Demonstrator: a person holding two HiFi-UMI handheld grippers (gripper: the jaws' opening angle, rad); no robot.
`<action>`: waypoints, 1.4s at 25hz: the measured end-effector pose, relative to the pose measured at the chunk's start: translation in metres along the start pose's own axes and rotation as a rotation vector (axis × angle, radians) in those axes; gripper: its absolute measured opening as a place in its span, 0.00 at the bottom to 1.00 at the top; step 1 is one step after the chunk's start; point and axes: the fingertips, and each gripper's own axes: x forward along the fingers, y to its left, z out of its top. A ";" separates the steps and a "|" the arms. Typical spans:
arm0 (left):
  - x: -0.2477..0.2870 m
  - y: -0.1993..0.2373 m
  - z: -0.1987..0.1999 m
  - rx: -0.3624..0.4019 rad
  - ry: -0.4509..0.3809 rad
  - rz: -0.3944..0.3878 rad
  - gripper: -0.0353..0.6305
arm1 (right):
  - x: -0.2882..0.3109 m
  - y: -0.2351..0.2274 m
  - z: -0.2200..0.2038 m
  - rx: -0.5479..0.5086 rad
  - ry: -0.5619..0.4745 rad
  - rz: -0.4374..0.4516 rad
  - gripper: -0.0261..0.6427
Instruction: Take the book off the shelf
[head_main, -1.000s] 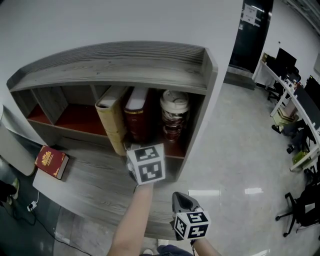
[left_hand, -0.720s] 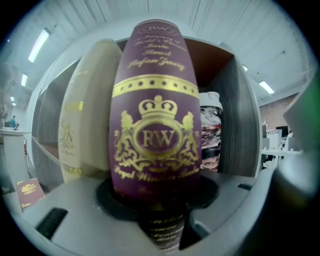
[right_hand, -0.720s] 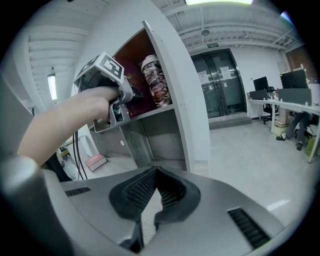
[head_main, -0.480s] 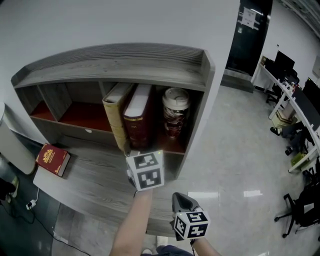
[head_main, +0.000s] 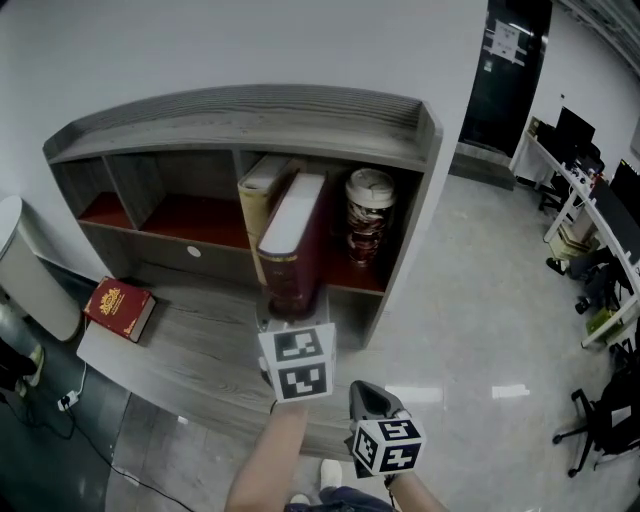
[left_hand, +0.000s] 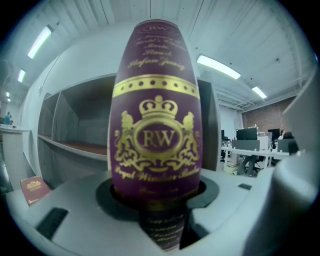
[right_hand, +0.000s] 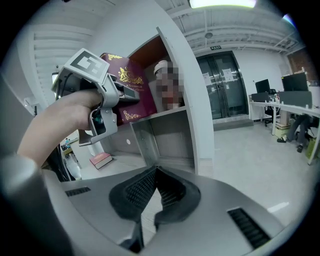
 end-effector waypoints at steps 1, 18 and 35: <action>-0.006 0.001 -0.002 0.000 0.002 -0.003 0.37 | -0.002 0.003 -0.001 0.000 -0.001 0.002 0.05; -0.098 0.023 -0.025 0.004 0.018 -0.042 0.37 | -0.033 0.064 -0.030 -0.014 -0.003 0.022 0.05; -0.168 0.065 -0.061 -0.035 0.061 -0.006 0.37 | -0.053 0.115 -0.052 -0.042 0.002 0.065 0.05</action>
